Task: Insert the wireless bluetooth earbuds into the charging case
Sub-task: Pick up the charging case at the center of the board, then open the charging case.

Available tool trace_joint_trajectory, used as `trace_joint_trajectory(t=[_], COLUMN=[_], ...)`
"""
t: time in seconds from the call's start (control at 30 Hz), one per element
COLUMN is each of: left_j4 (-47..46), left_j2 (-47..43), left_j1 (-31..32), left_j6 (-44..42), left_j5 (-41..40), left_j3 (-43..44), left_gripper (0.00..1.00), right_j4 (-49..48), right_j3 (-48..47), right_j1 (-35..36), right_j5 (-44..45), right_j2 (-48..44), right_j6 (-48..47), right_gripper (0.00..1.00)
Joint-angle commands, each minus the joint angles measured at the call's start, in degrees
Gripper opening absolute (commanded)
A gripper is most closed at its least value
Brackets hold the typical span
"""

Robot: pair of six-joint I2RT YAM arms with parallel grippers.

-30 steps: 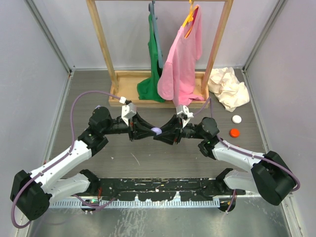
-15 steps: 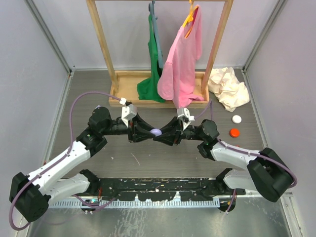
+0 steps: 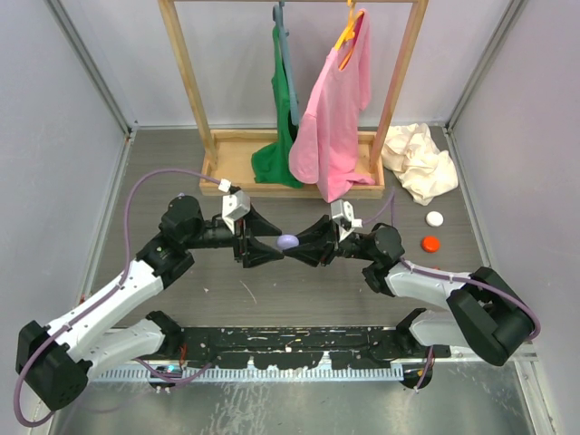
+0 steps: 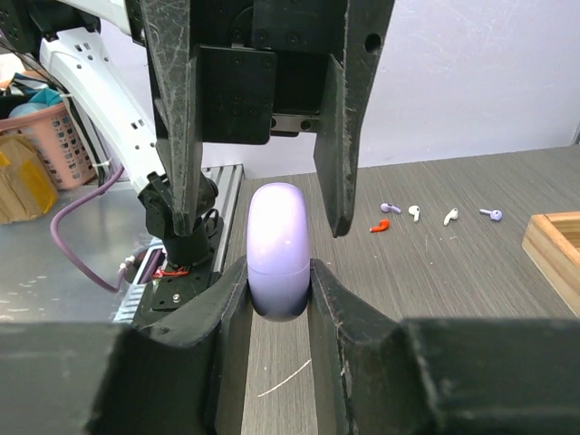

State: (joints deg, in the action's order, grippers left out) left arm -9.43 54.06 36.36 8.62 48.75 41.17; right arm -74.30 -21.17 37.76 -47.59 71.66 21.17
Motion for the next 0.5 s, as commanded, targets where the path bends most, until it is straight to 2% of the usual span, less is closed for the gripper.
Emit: trace_joint_trajectory(t=[0.0,0.47], left_j4=[-1.57,-3.57], left_j2=[1.58,3.51], left_j1=[0.10,0.10], left_j6=[0.73,3.65], left_j5=[-0.45,-8.14], left_j3=[3.37,3.86], left_gripper=[0.62,0.62], right_j4=[-5.78,-8.57], right_j3=[-0.71,-0.46], right_j1=[-0.07,-0.05], right_j5=[0.80,0.11], right_j2=[0.25,1.90], right_j6=[-1.55,-1.70], right_gripper=[0.13,0.13])
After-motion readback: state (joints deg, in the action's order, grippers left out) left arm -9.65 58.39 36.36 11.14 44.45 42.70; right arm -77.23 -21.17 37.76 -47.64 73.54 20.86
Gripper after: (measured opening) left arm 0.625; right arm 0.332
